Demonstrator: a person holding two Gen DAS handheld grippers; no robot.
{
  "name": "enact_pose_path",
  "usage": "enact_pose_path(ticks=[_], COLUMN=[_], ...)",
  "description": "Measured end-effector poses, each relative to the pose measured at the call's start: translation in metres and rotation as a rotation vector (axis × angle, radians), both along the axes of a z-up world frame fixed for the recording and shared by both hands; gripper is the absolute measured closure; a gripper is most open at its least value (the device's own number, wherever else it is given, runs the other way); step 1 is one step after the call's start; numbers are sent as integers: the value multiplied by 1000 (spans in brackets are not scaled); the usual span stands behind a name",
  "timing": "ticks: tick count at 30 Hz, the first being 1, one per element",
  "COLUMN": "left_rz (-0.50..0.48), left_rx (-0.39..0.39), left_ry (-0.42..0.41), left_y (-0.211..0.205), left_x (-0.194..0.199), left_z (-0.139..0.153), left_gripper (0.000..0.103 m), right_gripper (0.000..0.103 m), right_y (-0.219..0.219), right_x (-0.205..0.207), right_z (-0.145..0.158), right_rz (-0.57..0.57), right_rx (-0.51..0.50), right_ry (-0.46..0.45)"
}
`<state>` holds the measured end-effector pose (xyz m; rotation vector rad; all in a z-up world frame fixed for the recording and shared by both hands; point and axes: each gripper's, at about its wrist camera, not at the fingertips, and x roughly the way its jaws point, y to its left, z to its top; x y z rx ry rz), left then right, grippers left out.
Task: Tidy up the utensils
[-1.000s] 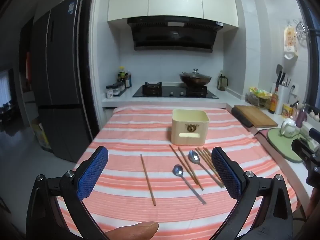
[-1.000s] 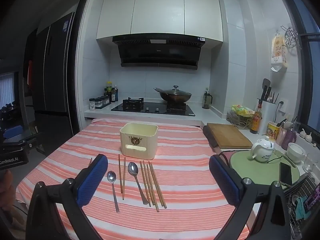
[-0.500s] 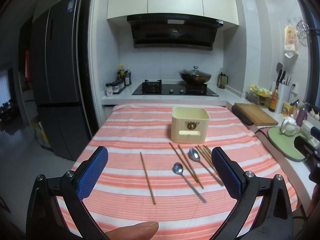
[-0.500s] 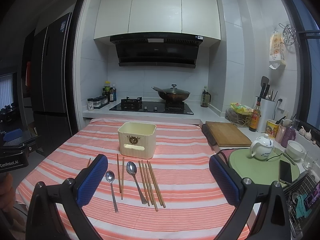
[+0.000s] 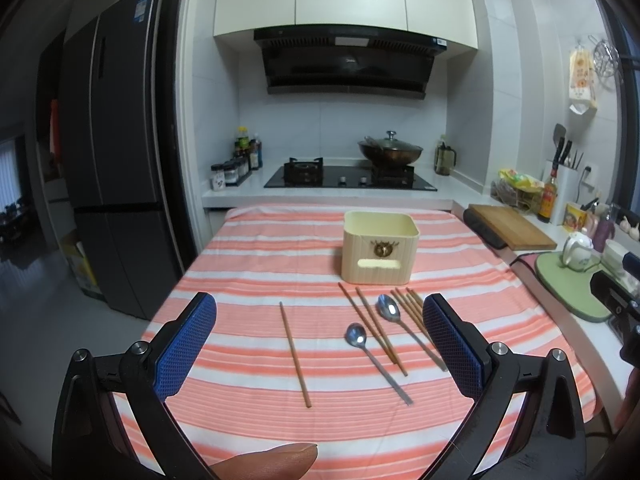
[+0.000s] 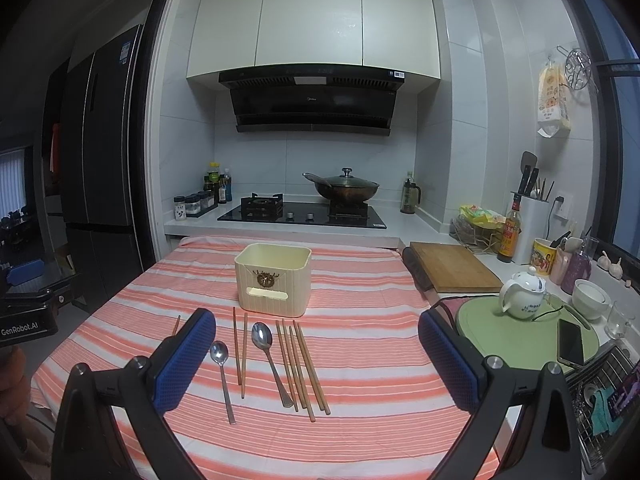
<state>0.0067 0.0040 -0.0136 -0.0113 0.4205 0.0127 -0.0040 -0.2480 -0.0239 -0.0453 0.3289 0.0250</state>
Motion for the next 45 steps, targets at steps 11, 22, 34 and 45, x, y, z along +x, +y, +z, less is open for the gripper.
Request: enact_pose_path(ticks=[11, 22, 34, 45], left_rz=[-2, 4, 26, 34], left_rx=[2, 38, 60, 72], left_ry=[3, -5, 4, 6], left_y=[0, -7, -8, -7], left_x=[3, 2, 6, 9], left_z=[1, -2, -2, -2], left_gripper=[0, 0, 0, 0], right_gripper=[0, 0, 0, 0], right_y=[0, 2, 4, 6], right_x=[0, 1, 3, 4], right_z=[0, -1, -4, -3], right_rz=[0, 0, 10, 19], right_rx=[0, -2, -10, -20], right_ry=[0, 1, 6, 12])
